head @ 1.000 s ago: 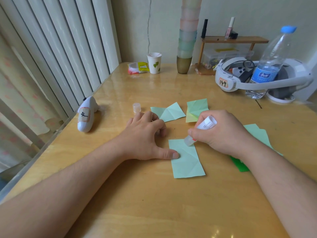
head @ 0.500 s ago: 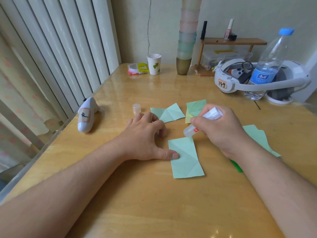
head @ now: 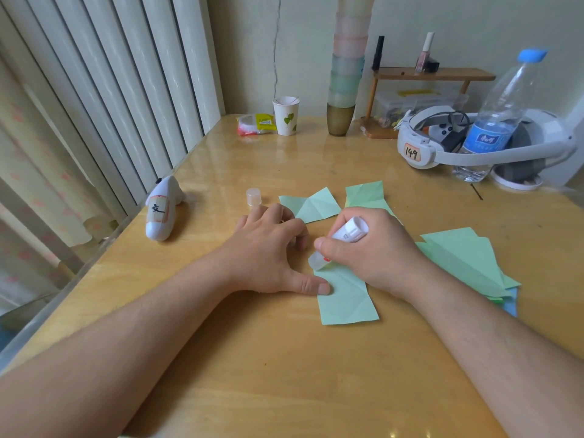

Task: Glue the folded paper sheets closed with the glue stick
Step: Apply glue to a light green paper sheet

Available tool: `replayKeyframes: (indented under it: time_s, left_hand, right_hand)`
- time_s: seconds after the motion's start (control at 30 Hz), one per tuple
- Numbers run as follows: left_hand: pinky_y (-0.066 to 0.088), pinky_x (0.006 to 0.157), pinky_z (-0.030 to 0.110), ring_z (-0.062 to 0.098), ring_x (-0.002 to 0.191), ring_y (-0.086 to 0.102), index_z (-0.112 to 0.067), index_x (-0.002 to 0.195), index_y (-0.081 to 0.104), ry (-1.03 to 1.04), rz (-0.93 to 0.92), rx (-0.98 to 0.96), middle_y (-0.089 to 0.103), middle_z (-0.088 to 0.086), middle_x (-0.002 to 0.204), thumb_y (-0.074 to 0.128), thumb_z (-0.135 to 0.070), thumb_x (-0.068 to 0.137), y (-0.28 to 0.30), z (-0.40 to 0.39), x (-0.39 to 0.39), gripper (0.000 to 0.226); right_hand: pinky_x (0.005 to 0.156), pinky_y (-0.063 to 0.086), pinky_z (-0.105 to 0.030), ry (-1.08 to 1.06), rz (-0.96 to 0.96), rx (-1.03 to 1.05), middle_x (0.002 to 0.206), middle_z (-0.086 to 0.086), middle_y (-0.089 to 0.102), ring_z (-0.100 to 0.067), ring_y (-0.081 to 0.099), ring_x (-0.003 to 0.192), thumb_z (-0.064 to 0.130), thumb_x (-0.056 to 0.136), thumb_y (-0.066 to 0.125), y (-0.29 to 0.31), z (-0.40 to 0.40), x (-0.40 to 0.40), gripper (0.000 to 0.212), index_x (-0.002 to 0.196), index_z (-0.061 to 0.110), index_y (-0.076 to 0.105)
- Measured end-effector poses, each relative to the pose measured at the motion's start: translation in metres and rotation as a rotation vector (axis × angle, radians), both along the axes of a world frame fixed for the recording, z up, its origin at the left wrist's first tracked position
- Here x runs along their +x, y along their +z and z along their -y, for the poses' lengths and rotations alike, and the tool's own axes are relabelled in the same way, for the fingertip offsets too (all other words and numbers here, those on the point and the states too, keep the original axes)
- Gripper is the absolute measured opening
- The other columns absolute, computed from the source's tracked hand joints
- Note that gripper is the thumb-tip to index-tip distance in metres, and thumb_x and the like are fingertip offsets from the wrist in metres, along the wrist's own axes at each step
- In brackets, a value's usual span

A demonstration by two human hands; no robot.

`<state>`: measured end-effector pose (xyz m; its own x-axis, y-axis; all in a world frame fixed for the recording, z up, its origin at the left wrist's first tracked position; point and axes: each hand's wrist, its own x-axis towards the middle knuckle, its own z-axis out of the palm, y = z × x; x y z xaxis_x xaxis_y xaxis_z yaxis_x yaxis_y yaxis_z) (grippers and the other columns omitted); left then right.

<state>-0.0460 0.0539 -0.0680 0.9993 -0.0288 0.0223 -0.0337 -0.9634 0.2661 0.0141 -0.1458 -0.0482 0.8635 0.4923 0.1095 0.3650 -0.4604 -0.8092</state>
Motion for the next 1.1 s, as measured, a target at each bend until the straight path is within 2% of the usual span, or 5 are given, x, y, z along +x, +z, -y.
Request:
replayKeyframes:
  time_s: [0.2, 0.33, 0.57, 0.8, 1.1]
  left_hand:
    - [0.035, 0.11, 0.041, 0.016, 0.118, 0.03, -0.043, 0.104, 0.05, -0.011, 0.007, 0.0, 0.036, -0.015, 0.119, 0.051, -0.103, 0.048, -0.001, -0.001, -0.002, 0.083]
    - [0.034, 0.111, 0.041, 0.016, 0.121, 0.03, -0.043, 0.104, 0.048, -0.028, 0.003, -0.004, 0.036, -0.016, 0.121, 0.054, -0.102, 0.051, 0.0, -0.002, -0.004, 0.079]
    - [0.034, 0.111, 0.04, 0.015, 0.121, 0.03, -0.044, 0.106, 0.047, -0.039, 0.006, -0.006, 0.036, -0.016, 0.122, 0.056, -0.101, 0.052, 0.0, -0.002, -0.006, 0.079]
    - [0.033, 0.112, 0.04, 0.015, 0.12, 0.03, -0.045, 0.105, 0.045, -0.039, 0.003, -0.009, 0.035, -0.017, 0.122, 0.055, -0.101, 0.052, -0.001, -0.002, -0.006, 0.078]
    - [0.031, 0.112, 0.037, 0.015, 0.122, 0.03, -0.045, 0.106, 0.045, -0.034, 0.007, -0.003, 0.035, -0.017, 0.122, 0.053, -0.102, 0.049, -0.002, -0.001, -0.006, 0.08]
  right_hand:
    - [0.059, 0.044, -0.029, -0.027, 0.026, -0.099, 0.071, 0.0, 0.068, -0.012, 0.055, 0.06, 0.038, 0.074, 0.084, 0.007, 0.01, 0.006, 0.027, 0.074, 0.018, 0.066]
    - [0.048, 0.035, -0.017, -0.047, 0.046, -0.158, 0.059, 0.014, 0.058, -0.003, 0.048, 0.054, 0.038, 0.074, 0.084, 0.011, 0.03, 0.014, 0.026, 0.071, 0.02, 0.066]
    - [0.054, 0.037, -0.027, -0.057, 0.056, -0.141, 0.058, 0.012, 0.057, -0.007, 0.045, 0.055, 0.033, 0.075, 0.082, 0.008, 0.036, 0.02, 0.024, 0.07, 0.019, 0.064]
    - [0.059, 0.031, -0.031, -0.094, -0.046, 0.177, 0.06, 0.0, 0.05, -0.015, 0.04, 0.06, 0.029, 0.074, 0.075, 0.009, 0.031, 0.017, 0.031, 0.07, 0.006, 0.054]
    - [0.069, 0.055, -0.044, 0.055, 0.021, 0.05, 0.074, -0.003, 0.074, -0.026, 0.067, 0.074, 0.041, 0.078, 0.082, 0.001, 0.006, -0.003, 0.026, 0.075, 0.021, 0.067]
